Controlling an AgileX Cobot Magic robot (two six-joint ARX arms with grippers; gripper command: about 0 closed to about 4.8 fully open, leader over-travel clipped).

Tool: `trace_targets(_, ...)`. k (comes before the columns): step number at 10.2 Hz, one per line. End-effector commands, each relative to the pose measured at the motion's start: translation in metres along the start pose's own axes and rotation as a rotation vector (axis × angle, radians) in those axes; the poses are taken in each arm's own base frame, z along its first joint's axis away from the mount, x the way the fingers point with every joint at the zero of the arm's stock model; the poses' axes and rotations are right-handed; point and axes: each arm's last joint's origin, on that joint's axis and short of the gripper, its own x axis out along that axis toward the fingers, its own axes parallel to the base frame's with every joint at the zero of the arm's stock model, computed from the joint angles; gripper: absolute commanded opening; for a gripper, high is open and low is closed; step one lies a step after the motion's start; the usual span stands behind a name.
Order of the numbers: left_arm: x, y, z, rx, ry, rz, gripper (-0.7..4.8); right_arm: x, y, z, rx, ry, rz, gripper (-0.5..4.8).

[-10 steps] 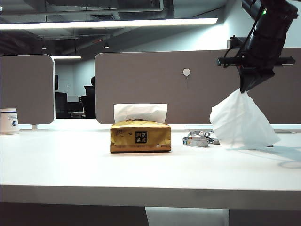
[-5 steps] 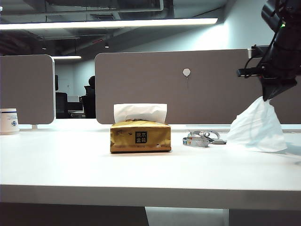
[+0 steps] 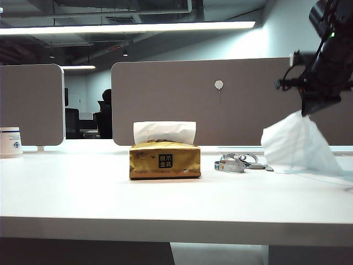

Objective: Pull out a tissue from the tissue box and use it to cover the ID card on the tabletop.

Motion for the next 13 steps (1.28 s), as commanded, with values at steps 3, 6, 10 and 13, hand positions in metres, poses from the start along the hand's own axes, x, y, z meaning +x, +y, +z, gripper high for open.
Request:
trace_targets(3,0.0,0.0,0.002,0.004,-0.008,-0.007,-0.06,0.026,0.0,-0.014,-0.005,0.028,-0.014,-0.01)
trace_targets(6,0.0,0.0,0.001,0.004,-0.007,-0.007,-0.06,0.026,-0.002,-0.01,-0.004,-0.012,-0.08,-0.01)
trace_targets(10,0.0,0.0,0.001,0.004,-0.007,-0.007,-0.06,0.026,-0.002,-0.01,-0.004,-0.01,-0.096,1.5)
trace_targets(13,0.0,0.0,0.002,0.004,-0.008,-0.007,-0.06,0.025,-0.011,-0.009,0.006,-0.022,-0.226,3.04)
